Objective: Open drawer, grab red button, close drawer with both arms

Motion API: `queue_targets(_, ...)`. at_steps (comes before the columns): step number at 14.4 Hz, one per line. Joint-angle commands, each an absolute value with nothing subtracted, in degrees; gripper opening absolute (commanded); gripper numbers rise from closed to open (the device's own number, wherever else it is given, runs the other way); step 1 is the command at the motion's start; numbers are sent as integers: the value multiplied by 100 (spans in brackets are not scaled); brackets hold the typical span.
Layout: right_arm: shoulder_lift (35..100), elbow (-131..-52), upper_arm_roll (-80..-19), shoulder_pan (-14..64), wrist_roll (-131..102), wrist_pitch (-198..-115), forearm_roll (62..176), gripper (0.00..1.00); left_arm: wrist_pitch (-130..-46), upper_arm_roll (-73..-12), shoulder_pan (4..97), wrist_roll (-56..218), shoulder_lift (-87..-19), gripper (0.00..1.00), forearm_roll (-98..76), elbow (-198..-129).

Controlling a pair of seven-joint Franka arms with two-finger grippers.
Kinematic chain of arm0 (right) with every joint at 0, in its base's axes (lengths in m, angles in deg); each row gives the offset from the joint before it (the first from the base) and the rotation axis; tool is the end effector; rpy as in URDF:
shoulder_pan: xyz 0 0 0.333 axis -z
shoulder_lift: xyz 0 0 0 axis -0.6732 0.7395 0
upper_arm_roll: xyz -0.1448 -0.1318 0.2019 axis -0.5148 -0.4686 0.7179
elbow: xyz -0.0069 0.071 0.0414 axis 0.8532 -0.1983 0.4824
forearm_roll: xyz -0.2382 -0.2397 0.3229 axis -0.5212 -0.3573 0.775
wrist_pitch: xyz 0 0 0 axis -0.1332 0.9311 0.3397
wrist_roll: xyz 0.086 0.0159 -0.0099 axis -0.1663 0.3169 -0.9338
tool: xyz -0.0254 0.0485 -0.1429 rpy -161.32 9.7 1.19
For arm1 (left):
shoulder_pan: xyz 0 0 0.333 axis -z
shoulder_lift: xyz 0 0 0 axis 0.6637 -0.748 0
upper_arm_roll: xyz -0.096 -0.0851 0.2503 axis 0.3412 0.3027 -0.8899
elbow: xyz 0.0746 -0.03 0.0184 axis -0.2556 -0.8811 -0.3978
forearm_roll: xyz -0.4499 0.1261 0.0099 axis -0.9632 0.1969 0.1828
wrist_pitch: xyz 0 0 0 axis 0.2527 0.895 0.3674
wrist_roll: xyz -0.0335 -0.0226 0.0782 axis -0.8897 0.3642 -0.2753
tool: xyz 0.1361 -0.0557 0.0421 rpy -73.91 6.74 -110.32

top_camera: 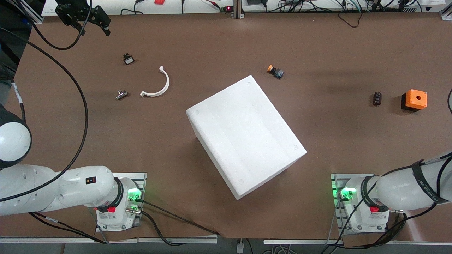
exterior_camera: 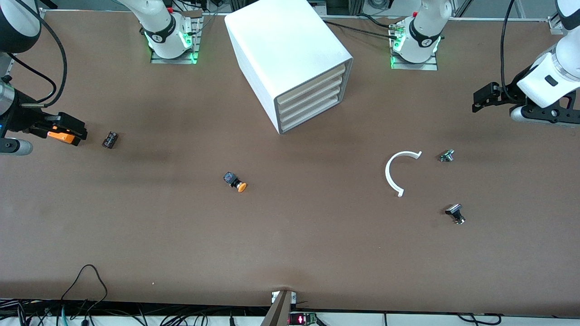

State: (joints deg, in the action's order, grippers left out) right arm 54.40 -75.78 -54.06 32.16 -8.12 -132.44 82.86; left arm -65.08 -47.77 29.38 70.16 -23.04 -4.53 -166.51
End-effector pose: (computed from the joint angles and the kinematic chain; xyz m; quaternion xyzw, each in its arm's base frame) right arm 0.6770 0.0080 0.4969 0.9997 -0.0137 -0.0175 0.0110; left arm 0.6054 -0.0162 0.4770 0.9983 -0.0416 -0.0384 0.0159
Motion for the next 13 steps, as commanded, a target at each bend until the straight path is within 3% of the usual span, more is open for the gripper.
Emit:
queue_targets(1, 5387, -7605, -5389, 3185, -835, -13191, 8219, 100, -6391, -4760, 2910, 6909, -2380, 100, -315, -16514)
queue_targets(13, 5387, -7605, -5389, 3176, -826, -13200, 8219, 100, -6356, -4699, 2936, 6979, -2731, 100, -297, -16295)
